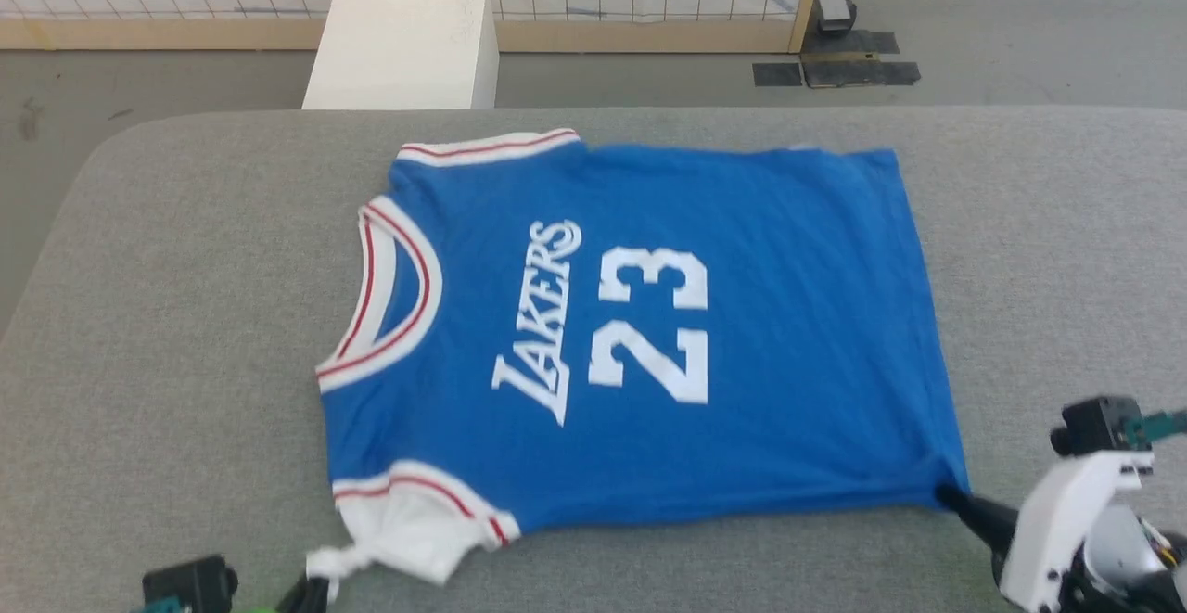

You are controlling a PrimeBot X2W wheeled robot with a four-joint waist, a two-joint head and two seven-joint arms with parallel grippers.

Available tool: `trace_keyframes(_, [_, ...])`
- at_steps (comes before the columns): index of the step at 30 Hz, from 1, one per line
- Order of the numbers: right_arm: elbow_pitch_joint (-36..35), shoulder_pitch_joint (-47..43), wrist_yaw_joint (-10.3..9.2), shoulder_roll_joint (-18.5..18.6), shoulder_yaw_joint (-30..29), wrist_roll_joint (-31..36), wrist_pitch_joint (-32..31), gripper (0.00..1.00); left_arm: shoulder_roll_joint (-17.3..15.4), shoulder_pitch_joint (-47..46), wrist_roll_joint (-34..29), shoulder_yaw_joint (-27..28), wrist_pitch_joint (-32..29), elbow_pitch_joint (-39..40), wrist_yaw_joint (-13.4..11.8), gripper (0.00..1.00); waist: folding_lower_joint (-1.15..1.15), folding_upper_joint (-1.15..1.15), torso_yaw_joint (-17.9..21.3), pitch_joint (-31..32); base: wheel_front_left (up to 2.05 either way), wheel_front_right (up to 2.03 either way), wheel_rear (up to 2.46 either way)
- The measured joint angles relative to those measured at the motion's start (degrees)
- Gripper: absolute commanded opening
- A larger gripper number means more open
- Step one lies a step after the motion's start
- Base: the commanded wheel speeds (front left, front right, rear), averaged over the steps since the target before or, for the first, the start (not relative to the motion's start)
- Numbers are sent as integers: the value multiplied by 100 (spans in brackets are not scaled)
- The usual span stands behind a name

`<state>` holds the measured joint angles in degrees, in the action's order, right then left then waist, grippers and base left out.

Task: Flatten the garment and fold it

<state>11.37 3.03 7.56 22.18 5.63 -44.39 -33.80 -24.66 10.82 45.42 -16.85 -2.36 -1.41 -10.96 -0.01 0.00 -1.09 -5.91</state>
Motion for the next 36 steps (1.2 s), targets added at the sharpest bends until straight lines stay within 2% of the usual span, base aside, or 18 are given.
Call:
trace_keyframes(8, [-627, -720, 0, -119, -554, 163, -922, 0, -190, 761, 398, 82, -726, 790, -392, 0, 0, 0, -14, 45, 0, 0, 0])
trace_keyframes(11, [-856, -810, 0, -231, -700, 302, -1117, 0, -224, 857, 402, 133, -760, 985, -500, 0, 0, 0, 6, 27, 0, 0, 0])
trace_keyframes(15, [-1144, -796, 0, -386, -820, 490, -1180, 0, -293, 827, 360, 207, -636, 1183, -515, 0, 0, 0, 29, -32, 0, 0, 0])
trace_keyframes(19, [-1340, -646, 0, -446, -854, 608, -1236, 0, -446, 637, 214, 219, -597, 1273, -458, 0, 0, 0, 29, -111, 0, 0, 0])
trace_keyframes(24, [-1455, -146, 0, -443, -858, 744, -1287, 0, -620, -116, -37, 162, -631, 1252, -281, 0, 0, 0, 20, -266, 0, 0, 0])
trace_keyframes(36, [-1039, 1135, 0, -441, -588, 1177, -1718, 0, -755, -2024, -335, -99, -817, 366, 372, 0, 1, 0, 53, -876, 0, 0, 0])
